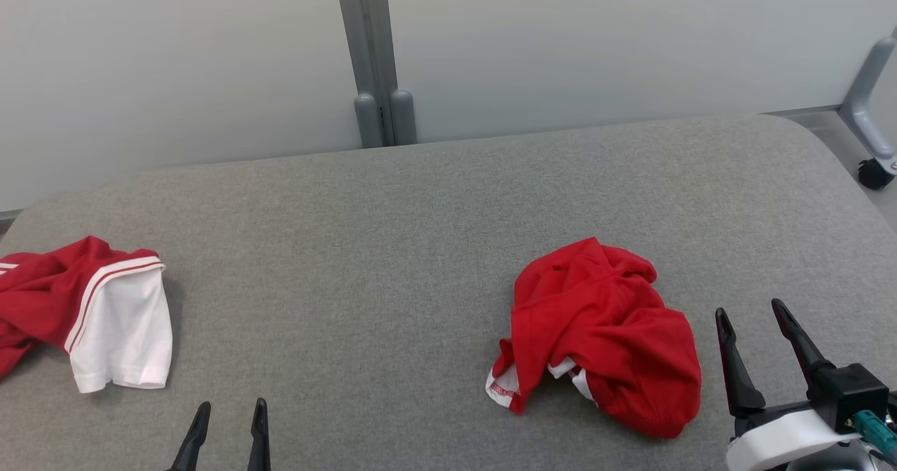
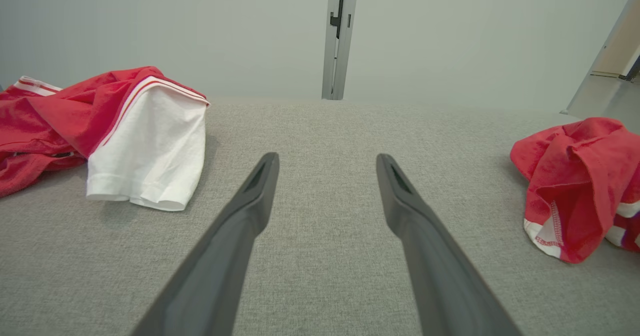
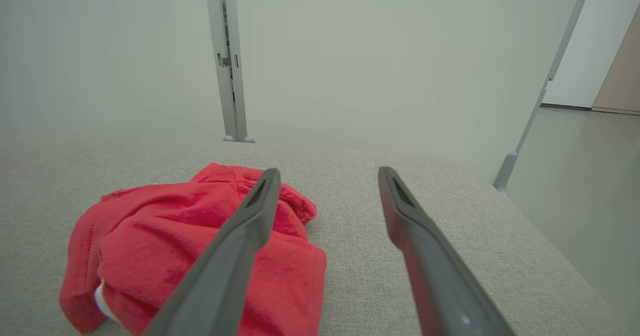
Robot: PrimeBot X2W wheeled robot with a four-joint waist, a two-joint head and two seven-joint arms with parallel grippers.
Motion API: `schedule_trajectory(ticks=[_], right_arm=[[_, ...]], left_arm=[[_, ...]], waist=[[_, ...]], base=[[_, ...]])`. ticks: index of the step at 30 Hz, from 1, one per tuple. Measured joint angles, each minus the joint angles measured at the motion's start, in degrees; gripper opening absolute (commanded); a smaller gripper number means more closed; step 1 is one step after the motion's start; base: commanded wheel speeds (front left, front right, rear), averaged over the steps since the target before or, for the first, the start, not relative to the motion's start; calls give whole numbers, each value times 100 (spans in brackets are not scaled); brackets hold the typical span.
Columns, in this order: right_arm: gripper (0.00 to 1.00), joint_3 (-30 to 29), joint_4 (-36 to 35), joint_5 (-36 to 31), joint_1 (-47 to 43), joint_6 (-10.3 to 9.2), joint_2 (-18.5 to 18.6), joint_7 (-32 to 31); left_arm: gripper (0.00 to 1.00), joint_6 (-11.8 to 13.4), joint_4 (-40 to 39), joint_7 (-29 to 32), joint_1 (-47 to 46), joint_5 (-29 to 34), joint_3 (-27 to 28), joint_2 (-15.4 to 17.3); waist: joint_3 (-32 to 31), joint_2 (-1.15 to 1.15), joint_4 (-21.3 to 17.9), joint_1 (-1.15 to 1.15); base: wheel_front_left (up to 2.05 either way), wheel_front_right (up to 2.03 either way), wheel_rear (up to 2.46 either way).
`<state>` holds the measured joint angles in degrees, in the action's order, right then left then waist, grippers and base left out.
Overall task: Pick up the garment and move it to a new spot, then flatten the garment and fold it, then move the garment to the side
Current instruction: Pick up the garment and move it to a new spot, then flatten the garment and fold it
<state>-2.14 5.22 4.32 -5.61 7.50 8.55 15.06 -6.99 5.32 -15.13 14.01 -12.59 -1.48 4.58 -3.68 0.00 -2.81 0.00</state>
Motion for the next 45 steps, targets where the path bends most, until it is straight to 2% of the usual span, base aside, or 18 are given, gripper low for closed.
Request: schedule_trajectory(ticks=[11,13,17,19,23,25,27,29,35,38,39,40,45], right_arm=[[100,12,14,12,-13,0,2,0],[100,9,4,20,-15,0,10,0],[100,57,-21,27,-9,0,65,0],[100,169,-37,9,13,0,107,-1],[100,304,-57,20,132,0,111,0],[100,366,-43,51,157,0,109,0],[100,403,-21,63,175,0,111,-1],[100,425,-2,69,220,0,113,-1],[100,326,-12,108,274,0,111,0],[100,334,-14,113,307,0,88,0],[100,323,-11,113,310,0,83,0],[100,321,-9,113,310,0,77,0],[100,214,-1,127,270,0,31,0]], left_arm=[[100,-33,41,0,-25,152,-26,-59],[100,-33,58,0,-104,77,-313,-70],[100,-35,264,0,-597,-244,-1452,-111],[100,-42,525,65,-951,-687,-1963,-162],[100,-40,1072,330,-1632,-1448,-2573,-169],[100,-20,1323,447,-1929,-2119,-2889,-174],[100,-3,1547,568,-2172,-2437,-3249,-175],[100,-1,1641,648,-2384,-3144,-3510,-187],[100,345,2241,646,-2988,-3723,-4039,-187],[100,348,2581,641,-3193,-3918,-4257,-186],[45,343,2687,642,-3271,-3985,-4355,-181],[0,330,2761,644,-3335,-4038,-4424,-183],[0,245,2851,335,-3670,-4340,-4433,-181]], waist=[[20,0,-20,0],[38,0,-32,0],[132,0,-50,0],[205,0,-73,0],[335,0,-171,0],[387,0,-270,0],[438,0,-370,0],[495,0,-489,0],[665,0,-799,0],[744,0,-928,0],[769,0,-966,0],[787,0,-994,0],[795,0,-1059,0]], base=[[0,0,0],[0,0,0],[0,0,0],[0,0,0],[0,0,0],[0,0,0],[0,0,0],[0,0,0],[0,0,0],[0,0,0],[0,0,0],[0,0,0],[0,0,0]])
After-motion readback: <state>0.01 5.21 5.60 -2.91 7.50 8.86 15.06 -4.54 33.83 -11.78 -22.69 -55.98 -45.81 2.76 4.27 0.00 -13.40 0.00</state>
